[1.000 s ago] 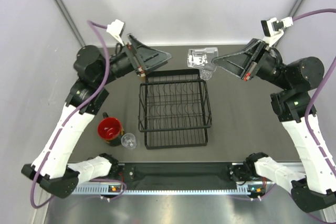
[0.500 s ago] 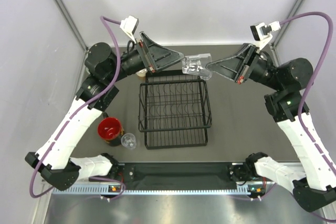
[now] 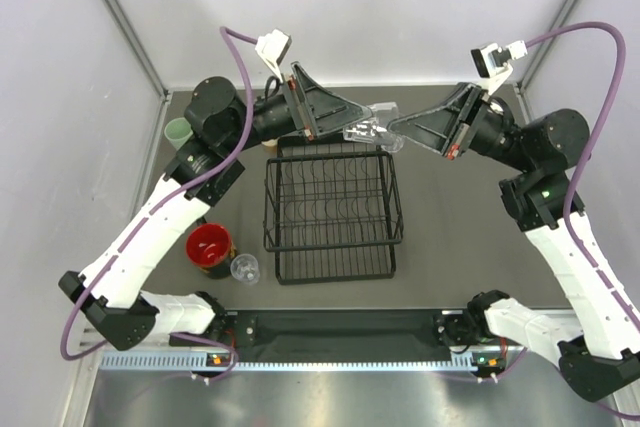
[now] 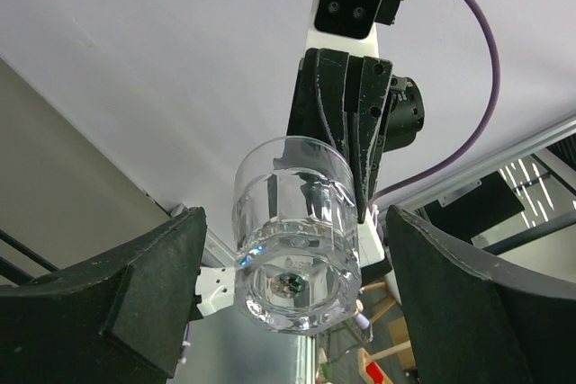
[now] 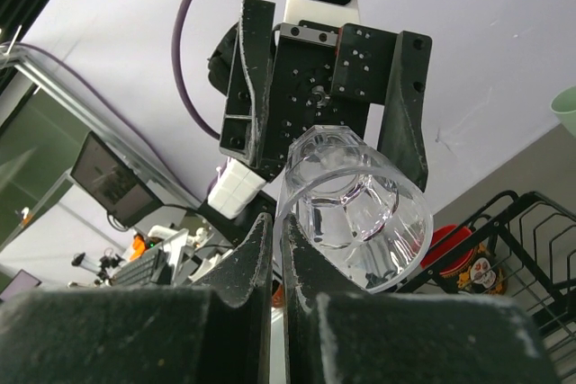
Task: Load the cups into the dish rack
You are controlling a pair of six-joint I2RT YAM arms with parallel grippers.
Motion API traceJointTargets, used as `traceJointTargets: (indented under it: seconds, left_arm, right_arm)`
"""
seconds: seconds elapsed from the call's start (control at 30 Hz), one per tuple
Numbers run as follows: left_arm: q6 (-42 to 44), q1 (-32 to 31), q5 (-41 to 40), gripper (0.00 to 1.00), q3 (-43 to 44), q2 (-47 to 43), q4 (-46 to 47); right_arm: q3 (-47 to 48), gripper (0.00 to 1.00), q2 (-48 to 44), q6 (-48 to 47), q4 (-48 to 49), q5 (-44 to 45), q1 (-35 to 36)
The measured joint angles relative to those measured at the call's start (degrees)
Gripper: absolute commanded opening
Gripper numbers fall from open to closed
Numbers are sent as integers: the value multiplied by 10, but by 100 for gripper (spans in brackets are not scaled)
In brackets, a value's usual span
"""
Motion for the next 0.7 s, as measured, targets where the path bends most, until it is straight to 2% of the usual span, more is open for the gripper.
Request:
traceJointTargets:
  seconds: [0.2, 0.4, 0.47, 0.5, 0.57, 0.6, 0.67, 0.7]
  left_arm:
    - [0, -1, 5, 76, 6, 2, 0]
    - [0, -1, 13, 73, 8, 2, -3]
    - [-1, -1, 17, 65, 8, 2, -5]
    - [0, -1, 17, 50, 8, 2, -8]
    - [1, 0, 18, 36, 10, 2, -16]
    - [2, 0, 19, 16, 11, 3, -18]
    - [5, 0, 19, 0, 13, 3, -28]
    - [6, 0, 18, 0, 15, 3, -35]
  right_arm:
    - [0, 0, 0, -10, -10, 9, 0]
    - [-6, 0, -8, -13, -12, 21, 0]
    - [-6, 0, -11, -14, -14, 24, 0]
    - [-8, 0, -13, -13, -13, 25, 0]
    - [-9, 0, -17, -14, -13, 27, 1]
    - [-10, 1, -18, -14, -14, 28, 2]
    - [-12, 19, -19, -13, -15, 30, 2]
    - [-12, 43, -19, -15, -17, 30, 3]
